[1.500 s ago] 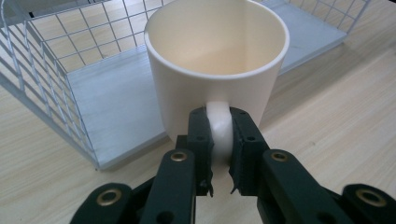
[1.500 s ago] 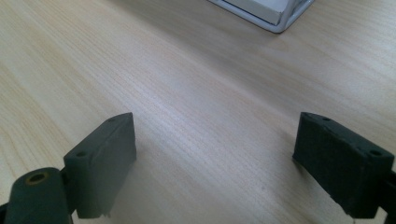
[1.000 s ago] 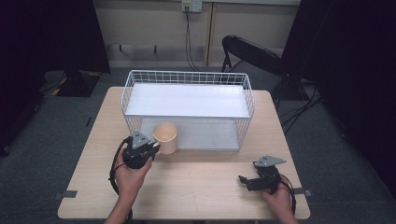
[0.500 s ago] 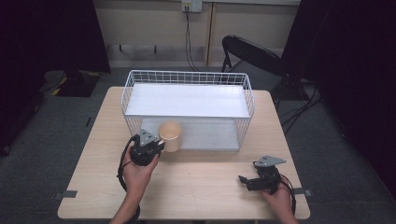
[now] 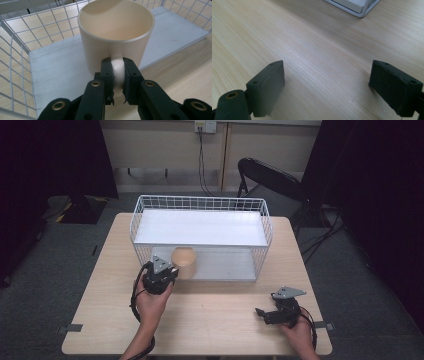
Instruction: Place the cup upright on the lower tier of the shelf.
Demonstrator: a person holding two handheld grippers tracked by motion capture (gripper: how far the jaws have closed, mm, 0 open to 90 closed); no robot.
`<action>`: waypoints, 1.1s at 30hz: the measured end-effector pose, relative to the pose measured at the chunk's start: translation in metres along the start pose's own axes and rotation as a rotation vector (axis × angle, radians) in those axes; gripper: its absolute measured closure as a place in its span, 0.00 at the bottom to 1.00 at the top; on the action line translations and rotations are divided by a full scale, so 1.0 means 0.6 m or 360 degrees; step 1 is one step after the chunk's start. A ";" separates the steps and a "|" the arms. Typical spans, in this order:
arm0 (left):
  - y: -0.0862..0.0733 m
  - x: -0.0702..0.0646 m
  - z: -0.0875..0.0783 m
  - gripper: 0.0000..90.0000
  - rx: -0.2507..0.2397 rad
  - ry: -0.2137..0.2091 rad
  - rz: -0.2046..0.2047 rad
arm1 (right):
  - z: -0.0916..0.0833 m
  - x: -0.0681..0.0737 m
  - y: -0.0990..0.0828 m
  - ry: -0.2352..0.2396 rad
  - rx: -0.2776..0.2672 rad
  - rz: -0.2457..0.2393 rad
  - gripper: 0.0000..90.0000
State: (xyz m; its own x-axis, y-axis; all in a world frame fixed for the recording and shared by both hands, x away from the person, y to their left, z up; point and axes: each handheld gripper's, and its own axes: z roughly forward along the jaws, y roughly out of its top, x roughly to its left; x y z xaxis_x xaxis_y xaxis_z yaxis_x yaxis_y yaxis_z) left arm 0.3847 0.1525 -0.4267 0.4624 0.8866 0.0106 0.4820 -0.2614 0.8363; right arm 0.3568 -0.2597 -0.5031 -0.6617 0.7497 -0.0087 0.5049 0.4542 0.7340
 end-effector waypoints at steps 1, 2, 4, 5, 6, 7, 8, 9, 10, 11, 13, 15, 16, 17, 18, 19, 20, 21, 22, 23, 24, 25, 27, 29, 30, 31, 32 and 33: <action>0.001 0.000 0.001 0.89 0.0009 0.0000 0.0006 | 0.000 0.000 0.000 0.0000 0.0000 0.0000 0.13; 0.003 0.001 0.002 0.89 0.0016 0.0004 0.0016 | 0.000 0.000 0.000 0.0000 0.0000 0.0000 0.13; 0.005 0.000 0.005 0.89 0.0014 0.0009 0.0012 | 0.000 0.000 0.000 0.0000 0.0000 0.0000 0.13; 0.005 -0.001 0.007 0.89 -0.0003 0.0009 -0.0012 | 0.000 0.000 0.000 0.0000 0.0000 0.0000 0.13; 0.006 -0.001 0.008 0.89 -0.0003 0.0019 0.0002 | 0.000 0.000 0.000 0.0000 0.0000 0.0000 0.13; 0.007 -0.001 0.009 0.89 -0.0004 0.0016 -0.0006 | 0.000 0.000 0.000 0.0000 0.0000 0.0000 0.13; 0.008 -0.001 0.010 0.89 -0.0011 0.0019 -0.0008 | 0.000 0.000 0.000 0.0000 0.0000 0.0000 0.14; 0.008 -0.001 0.010 0.89 -0.0011 0.0019 -0.0008 | 0.000 0.000 0.000 0.0000 0.0000 0.0000 0.13; 0.009 -0.002 0.013 0.89 -0.0012 0.0031 -0.0011 | 0.000 0.000 0.000 0.0000 0.0000 0.0000 0.13; 0.010 -0.002 0.014 0.89 -0.0012 0.0032 -0.0009 | 0.000 0.000 0.000 0.0000 0.0000 0.0000 0.13; 0.010 -0.002 0.017 0.89 -0.0005 0.0039 -0.0014 | 0.000 0.000 0.000 0.0000 0.0000 0.0000 0.13; 0.009 -0.002 0.021 0.89 -0.0002 0.0043 -0.0013 | 0.000 0.000 0.000 0.0000 0.0000 0.0000 0.13; 0.008 -0.003 0.023 0.89 -0.0009 0.0045 -0.0030 | 0.000 0.000 0.000 0.0000 0.0000 0.0000 0.13; 0.007 -0.002 0.024 0.89 -0.0004 0.0050 -0.0027 | 0.000 0.000 0.000 0.0000 0.0000 0.0000 0.13; 0.007 -0.002 0.026 0.89 -0.0005 0.0054 -0.0033 | 0.000 0.000 0.000 0.0000 0.0000 0.0000 0.13; 0.006 -0.002 0.028 0.89 0.0001 0.0062 -0.0030 | 0.000 0.000 0.000 0.0000 0.0000 0.0000 0.13; 0.006 -0.001 0.030 0.89 0.0002 0.0064 -0.0037 | 0.000 0.000 0.000 0.0001 0.0000 0.0000 0.13; 0.005 -0.001 0.032 0.89 -0.0001 0.0067 -0.0045 | 0.000 0.000 0.000 0.0000 0.0000 0.0000 0.13; 0.005 -0.001 0.034 0.89 -0.0002 0.0071 -0.0049 | 0.000 0.000 0.000 0.0000 0.0000 0.0000 0.13; 0.005 -0.001 0.035 0.89 0.0003 0.0076 -0.0041 | 0.000 0.000 0.000 0.0000 0.0000 0.0000 0.13; 0.005 -0.001 0.035 0.89 0.0003 0.0076 -0.0041 | 0.000 0.000 0.000 0.0000 0.0000 0.0000 0.13; 0.005 -0.001 0.038 0.89 0.0007 0.0083 -0.0051 | 0.000 0.000 0.000 0.0000 0.0000 0.0000 0.13; 0.006 -0.001 0.042 0.89 0.0005 0.0092 -0.0047 | 0.000 0.000 0.000 0.0000 0.0000 0.0000 0.13; 0.006 -0.002 0.044 0.89 0.0011 0.0103 -0.0041 | 0.000 0.000 0.000 0.0000 0.0000 0.0000 0.13; 0.007 -0.002 0.046 0.89 0.0003 0.0106 -0.0044 | 0.000 0.000 0.000 0.0000 0.0000 0.0000 0.13; 0.007 -0.003 0.047 0.89 -0.0002 0.0105 -0.0049 | 0.000 0.000 0.000 0.0000 0.0000 0.0000 0.13; 0.007 -0.004 0.048 0.89 -0.0003 0.0120 -0.0047 | 0.000 0.000 0.000 0.0000 0.0000 0.0000 0.13; 0.008 -0.004 0.048 0.89 -0.0004 0.0126 -0.0041 | 0.000 0.000 0.000 0.0000 0.0000 0.0000 0.13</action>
State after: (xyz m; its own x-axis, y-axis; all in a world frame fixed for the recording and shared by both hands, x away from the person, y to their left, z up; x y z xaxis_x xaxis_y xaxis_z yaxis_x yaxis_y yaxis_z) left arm 0.4073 0.1380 -0.4388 0.3894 0.9205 0.0323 0.4913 -0.2372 0.8381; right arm 0.3568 -0.2597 -0.5031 -0.6616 0.7498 -0.0084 0.5051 0.4539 0.7341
